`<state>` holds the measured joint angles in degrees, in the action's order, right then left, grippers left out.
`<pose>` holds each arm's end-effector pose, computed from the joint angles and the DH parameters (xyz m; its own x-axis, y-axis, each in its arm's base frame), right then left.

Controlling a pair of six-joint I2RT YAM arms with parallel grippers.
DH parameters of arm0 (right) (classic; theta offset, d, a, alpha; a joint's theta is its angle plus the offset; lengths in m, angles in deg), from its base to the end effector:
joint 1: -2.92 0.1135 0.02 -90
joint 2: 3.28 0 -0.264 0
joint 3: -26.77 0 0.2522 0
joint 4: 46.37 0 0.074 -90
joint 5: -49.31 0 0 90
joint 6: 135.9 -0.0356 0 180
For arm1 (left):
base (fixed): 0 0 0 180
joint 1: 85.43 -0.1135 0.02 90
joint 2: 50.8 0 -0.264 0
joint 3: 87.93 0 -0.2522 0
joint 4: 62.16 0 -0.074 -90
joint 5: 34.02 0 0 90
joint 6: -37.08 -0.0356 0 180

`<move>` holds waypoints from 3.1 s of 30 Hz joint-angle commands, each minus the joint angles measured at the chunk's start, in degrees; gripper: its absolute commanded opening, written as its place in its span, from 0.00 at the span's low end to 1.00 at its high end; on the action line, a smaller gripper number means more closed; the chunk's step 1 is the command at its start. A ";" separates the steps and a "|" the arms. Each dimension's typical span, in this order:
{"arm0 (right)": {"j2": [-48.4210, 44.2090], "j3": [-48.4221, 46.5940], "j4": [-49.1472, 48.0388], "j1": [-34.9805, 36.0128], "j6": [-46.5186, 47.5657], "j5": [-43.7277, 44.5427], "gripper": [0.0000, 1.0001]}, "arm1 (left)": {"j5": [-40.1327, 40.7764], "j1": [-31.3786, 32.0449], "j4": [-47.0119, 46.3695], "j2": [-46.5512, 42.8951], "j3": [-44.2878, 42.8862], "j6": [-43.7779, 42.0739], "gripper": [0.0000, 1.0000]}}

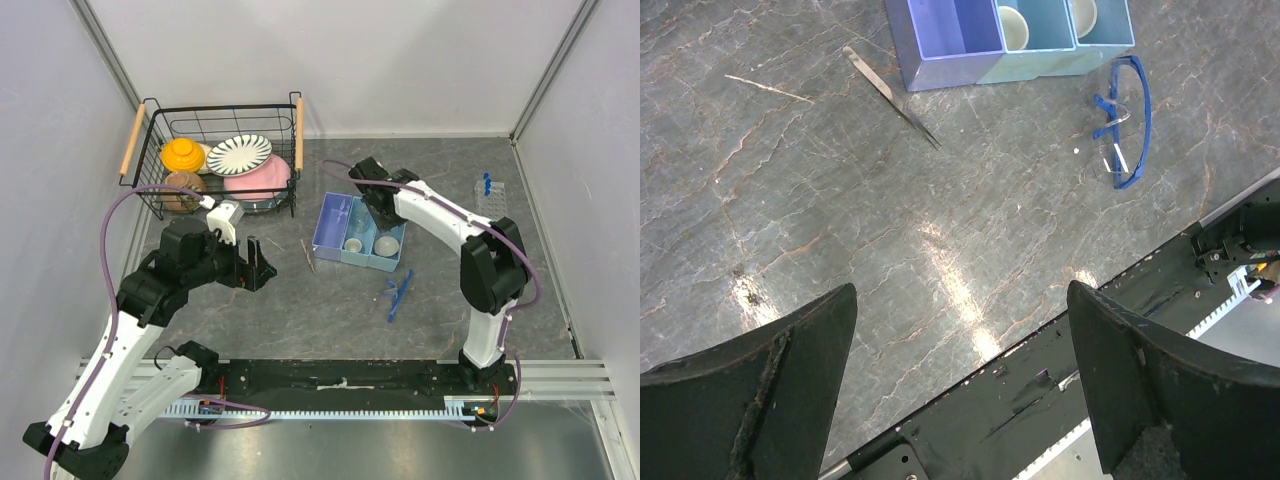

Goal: Organize the chemistry lab equipment

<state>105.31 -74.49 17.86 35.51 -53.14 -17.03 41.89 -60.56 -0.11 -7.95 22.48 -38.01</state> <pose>0.3346 0.1970 0.2304 -0.8416 -0.4010 -0.3618 -0.2826 0.8978 -0.3378 0.1236 -0.0668 0.3438 -0.6581 0.0300 -0.7524 0.4334 0.8322 -0.3459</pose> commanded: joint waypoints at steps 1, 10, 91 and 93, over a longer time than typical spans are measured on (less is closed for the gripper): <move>-7.69 -7.14 3.57 2.46 -2.51 3.67 0.36 | -0.94 0.10 -1.18 -0.49 -0.77 -1.29 0.92; -22.80 -1.30 1.83 6.42 -9.71 -4.83 0.42 | 0.03 0.01 -0.22 -0.75 -1.30 -1.21 0.92; 14.89 -2.94 -21.83 25.41 -18.07 -0.81 0.15 | -6.92 0.10 5.41 -7.78 -4.11 1.78 0.92; 14.80 -2.50 -21.91 25.41 -17.98 -0.46 0.08 | -6.83 0.01 5.67 -7.87 -4.28 1.78 0.92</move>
<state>118.89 -76.28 -3.75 60.78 -71.24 -19.21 36.12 -60.56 5.55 -16.04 19.33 -34.71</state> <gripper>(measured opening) 0.143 0.921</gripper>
